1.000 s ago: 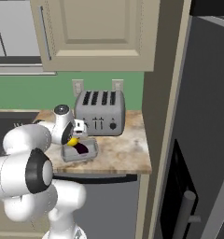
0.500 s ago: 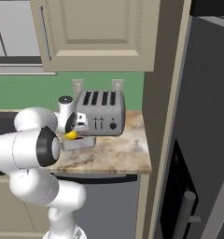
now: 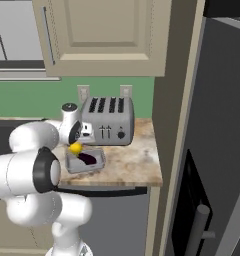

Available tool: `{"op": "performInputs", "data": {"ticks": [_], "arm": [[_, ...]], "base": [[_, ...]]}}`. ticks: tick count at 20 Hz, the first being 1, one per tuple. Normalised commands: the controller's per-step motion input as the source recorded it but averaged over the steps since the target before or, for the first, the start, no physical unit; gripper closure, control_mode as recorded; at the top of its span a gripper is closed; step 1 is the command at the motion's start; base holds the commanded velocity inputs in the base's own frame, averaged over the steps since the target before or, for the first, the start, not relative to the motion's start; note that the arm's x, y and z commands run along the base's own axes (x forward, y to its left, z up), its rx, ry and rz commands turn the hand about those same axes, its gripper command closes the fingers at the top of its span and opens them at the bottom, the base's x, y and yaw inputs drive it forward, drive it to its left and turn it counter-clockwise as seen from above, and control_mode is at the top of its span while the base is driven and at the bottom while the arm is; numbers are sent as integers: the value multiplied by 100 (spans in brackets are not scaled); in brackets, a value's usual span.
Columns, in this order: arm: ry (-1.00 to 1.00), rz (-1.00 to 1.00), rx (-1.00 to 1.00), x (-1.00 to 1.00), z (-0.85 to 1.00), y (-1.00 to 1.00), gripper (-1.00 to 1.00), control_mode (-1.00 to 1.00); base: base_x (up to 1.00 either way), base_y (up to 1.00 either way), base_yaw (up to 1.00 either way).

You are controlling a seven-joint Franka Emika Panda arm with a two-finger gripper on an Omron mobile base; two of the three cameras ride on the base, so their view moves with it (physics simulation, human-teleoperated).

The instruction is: Take the eggplant and lemon out of the freezer and place them in the tupperware container on the counter. Then put the tupperware containing the vegetables back in the freezer.

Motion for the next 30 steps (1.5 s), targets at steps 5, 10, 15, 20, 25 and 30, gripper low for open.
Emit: {"op": "performInputs", "data": {"ticks": [5, 10, 15, 20, 25, 30], "arm": [[0, -1, 0, -40, 0, -11, 100, -100], [-1, -2, 0, -10, -4, -3, -100, -100], [-7, -1, 0, 18, -13, 0, -100, -100], [-8, -3, 0, -6, 1, -2, -100, -100], [-9, -2, 0, -22, 27, -1, -100, -100], [1, -1, 0, -34, 36, 3, -100, -100]], "base": [[0, 0, 0], [0, 0, 0], [0, 0, 0], [0, 0, 0], [0, 0, 0], [0, 0, 0]]}}
